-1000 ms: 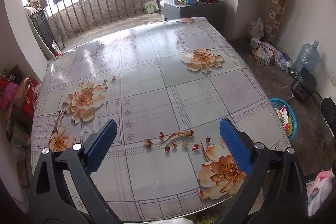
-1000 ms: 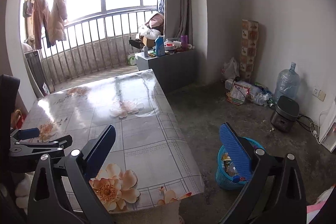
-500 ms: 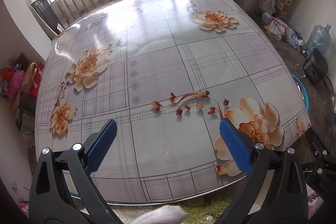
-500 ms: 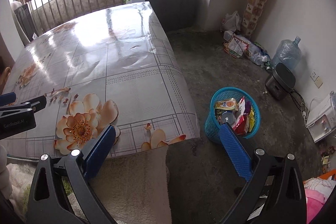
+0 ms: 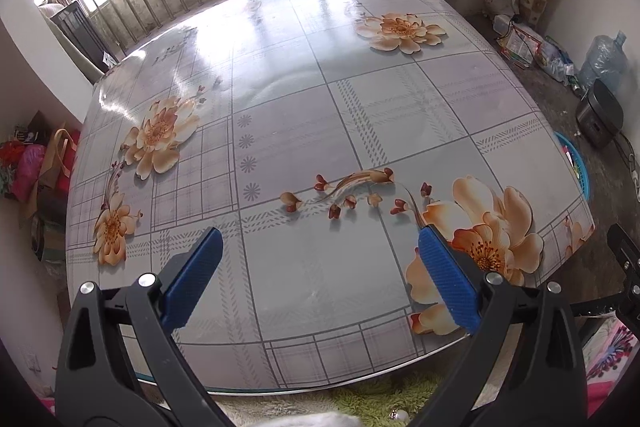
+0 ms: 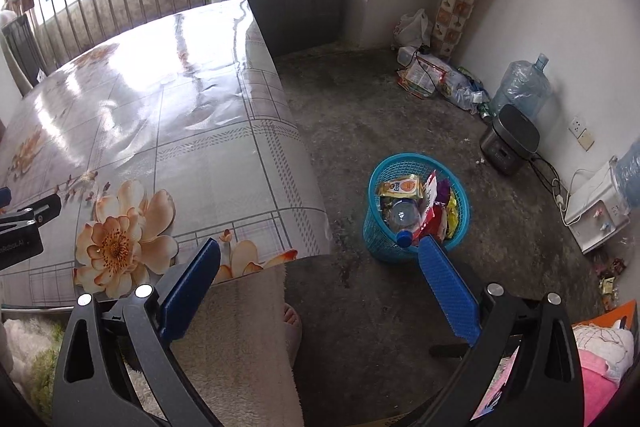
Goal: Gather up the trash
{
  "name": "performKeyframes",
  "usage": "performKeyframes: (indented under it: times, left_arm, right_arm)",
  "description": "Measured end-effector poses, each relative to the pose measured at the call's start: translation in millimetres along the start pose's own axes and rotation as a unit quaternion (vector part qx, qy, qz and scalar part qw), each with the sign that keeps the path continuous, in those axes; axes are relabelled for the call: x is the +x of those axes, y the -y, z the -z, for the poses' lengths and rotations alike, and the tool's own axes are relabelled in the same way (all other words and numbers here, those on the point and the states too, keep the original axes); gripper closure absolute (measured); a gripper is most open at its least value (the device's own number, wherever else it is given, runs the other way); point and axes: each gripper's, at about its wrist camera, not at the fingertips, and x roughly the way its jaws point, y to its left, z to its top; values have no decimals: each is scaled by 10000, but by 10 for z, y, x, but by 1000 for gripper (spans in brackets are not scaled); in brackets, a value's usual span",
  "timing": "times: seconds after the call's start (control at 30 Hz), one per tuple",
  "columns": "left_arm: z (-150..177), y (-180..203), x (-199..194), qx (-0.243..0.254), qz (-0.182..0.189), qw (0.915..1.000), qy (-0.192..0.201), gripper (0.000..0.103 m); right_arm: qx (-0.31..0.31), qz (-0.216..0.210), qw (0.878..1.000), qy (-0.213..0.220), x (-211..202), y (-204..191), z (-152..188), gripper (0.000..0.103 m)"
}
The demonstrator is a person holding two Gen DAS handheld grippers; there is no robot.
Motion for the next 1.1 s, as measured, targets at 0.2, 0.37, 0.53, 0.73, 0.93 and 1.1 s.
performKeyframes:
  times: [0.2, 0.37, 0.53, 0.73, 0.93, 1.1]
  left_arm:
    - [12, 37, -26, 88, -9, 10000, 33, 9]
    - [15, 41, -28, 90, -10, 10000, 28, 9]
    - [9, 52, -40, 119, -16, 9999, 22, 9]
    - [17, 54, -32, 121, -24, 9999, 8, 9]
    - [16, 51, -30, 119, -26, 9999, 5, 9]
    - [23, 48, -22, 127, -24, 9999, 1, 9]
  right_arm:
    - [2, 21, 10000, 28, -21, -3, 29, 7]
    - [12, 5, 10000, 45, -33, 7, 29, 7]
    - [13, 0, 10000, 50, -36, 7, 32, 7]
    - [12, -3, 10000, 52, -53, -1, 42, 7]
    - [-3, 5, 10000, 56, -64, -13, 17, 7]
    - [-8, 2, 10000, 59, -68, -18, 18, 7]
